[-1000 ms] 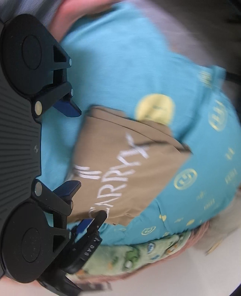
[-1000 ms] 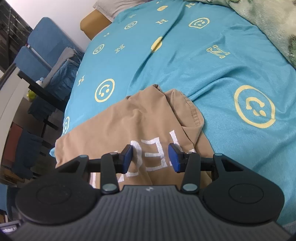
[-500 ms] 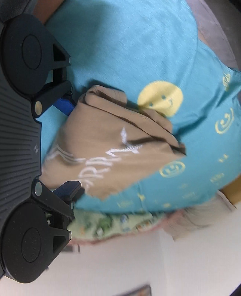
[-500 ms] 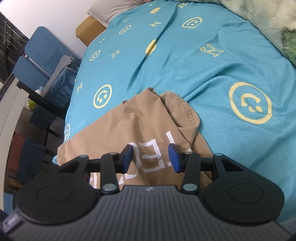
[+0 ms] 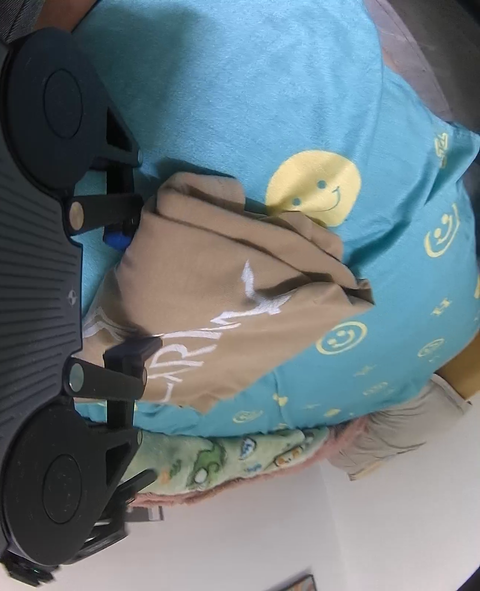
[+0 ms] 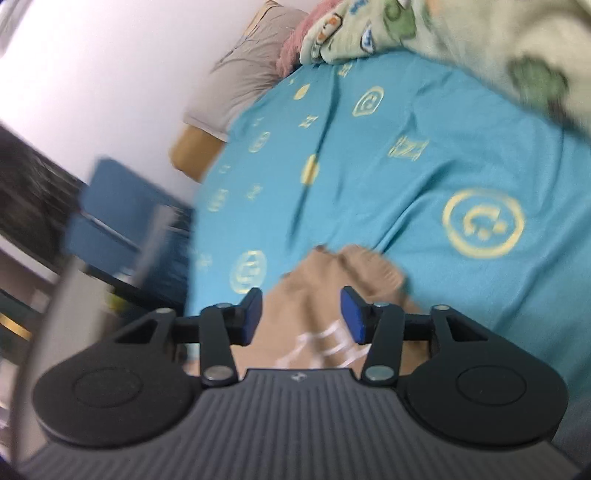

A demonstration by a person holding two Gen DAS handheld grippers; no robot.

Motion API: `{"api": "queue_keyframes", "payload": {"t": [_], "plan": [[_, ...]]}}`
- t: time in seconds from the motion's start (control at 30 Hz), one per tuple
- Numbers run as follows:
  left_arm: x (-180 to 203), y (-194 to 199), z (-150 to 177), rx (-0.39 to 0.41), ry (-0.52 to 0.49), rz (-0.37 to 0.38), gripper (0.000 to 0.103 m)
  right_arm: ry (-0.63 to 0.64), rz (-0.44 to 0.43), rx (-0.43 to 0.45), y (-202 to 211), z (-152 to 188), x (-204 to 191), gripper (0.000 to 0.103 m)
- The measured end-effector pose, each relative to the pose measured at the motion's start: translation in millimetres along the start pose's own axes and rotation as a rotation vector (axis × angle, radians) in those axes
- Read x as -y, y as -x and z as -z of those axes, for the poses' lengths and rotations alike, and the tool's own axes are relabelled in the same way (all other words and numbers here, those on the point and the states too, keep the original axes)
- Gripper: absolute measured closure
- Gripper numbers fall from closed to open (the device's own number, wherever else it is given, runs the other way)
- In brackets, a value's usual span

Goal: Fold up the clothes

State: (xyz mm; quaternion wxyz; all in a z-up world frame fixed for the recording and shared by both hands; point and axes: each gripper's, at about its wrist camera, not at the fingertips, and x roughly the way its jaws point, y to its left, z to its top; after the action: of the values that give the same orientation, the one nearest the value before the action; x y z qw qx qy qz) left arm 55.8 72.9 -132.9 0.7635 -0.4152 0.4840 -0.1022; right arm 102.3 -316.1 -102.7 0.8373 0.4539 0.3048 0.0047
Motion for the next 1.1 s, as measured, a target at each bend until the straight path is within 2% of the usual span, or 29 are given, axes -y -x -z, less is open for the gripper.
{"api": "queue_keyframes", "payload": {"t": [0.03,0.07,0.1,0.3,0.37,0.5,0.67,0.8,0.97,1.1], "plan": [[-1,2,0,0.008,0.006,0.007,0.063,-0.038,-0.035,-0.038,1,1,2,0.034],[-1,3,0,0.017,0.009,0.02,0.066,-0.075,-0.071,-0.076,1,2,5,0.026],[-1,5,0,0.026,0.012,0.033,0.068,-0.108,-0.106,-0.115,-1,5,5,0.012],[6,12,-1,0.076,0.01,0.075,0.073,-0.242,-0.25,-0.383,-28,33,-4,0.012],[4,14,-1,0.085,0.02,0.089,0.074,-0.299,-0.275,-0.421,-33,43,-2,0.013],[1,15,-3,0.102,0.046,0.104,0.074,-0.38,-0.257,-0.478,-38,59,8,0.012],[1,17,-1,0.124,0.051,0.117,0.075,-0.437,-0.178,-0.467,-46,66,24,0.012],[-4,19,0,0.136,0.067,0.131,0.076,-0.427,-0.159,-0.434,-51,68,24,0.012],[-4,19,-1,0.174,0.091,0.153,0.078,-0.345,-0.028,-0.333,-48,66,27,0.013],[-6,20,0,0.186,0.109,0.16,0.078,-0.363,-0.021,-0.262,-44,64,33,0.014]]}}
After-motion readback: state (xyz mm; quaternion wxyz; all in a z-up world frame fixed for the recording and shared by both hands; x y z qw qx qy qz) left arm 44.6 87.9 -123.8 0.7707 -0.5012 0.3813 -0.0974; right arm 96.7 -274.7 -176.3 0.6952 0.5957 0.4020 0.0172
